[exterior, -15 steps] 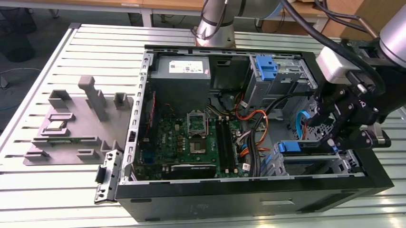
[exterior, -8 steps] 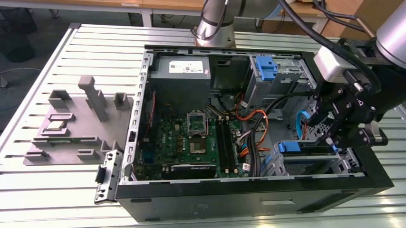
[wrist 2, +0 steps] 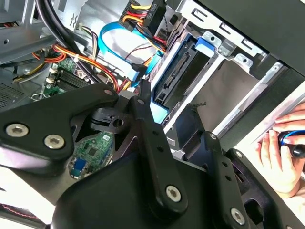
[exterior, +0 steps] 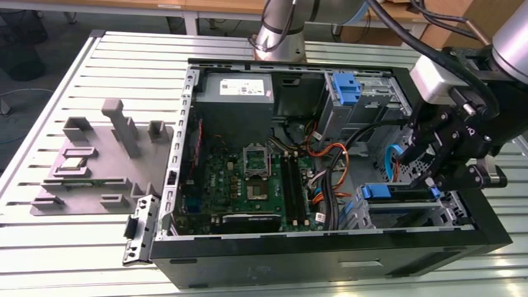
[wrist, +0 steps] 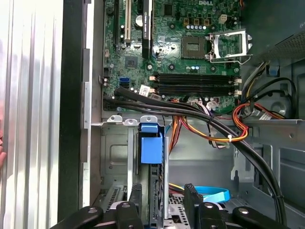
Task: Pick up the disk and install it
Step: 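Insert the disk into the insertion slot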
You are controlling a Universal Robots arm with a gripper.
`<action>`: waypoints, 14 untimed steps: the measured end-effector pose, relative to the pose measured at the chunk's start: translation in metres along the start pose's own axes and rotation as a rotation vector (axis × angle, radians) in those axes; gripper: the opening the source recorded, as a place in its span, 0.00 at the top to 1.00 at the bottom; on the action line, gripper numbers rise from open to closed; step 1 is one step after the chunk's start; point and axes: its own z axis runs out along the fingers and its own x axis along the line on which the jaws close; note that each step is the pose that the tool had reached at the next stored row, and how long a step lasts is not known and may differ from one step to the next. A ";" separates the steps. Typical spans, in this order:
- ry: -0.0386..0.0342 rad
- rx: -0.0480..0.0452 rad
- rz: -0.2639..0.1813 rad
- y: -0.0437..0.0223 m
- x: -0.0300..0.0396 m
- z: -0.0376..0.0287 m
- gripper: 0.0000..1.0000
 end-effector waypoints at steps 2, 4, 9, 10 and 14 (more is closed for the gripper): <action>0.0001 0.0000 0.000 0.0000 -0.0002 -0.0017 0.52; -0.0001 0.0000 0.000 0.0000 -0.0015 -0.0016 0.52; -0.0014 0.0000 0.000 0.0000 -0.0093 -0.0011 0.52; -0.0030 0.0000 0.000 0.0000 -0.0107 -0.0010 0.52; -0.0034 0.0000 0.000 0.0000 -0.0130 -0.0014 0.52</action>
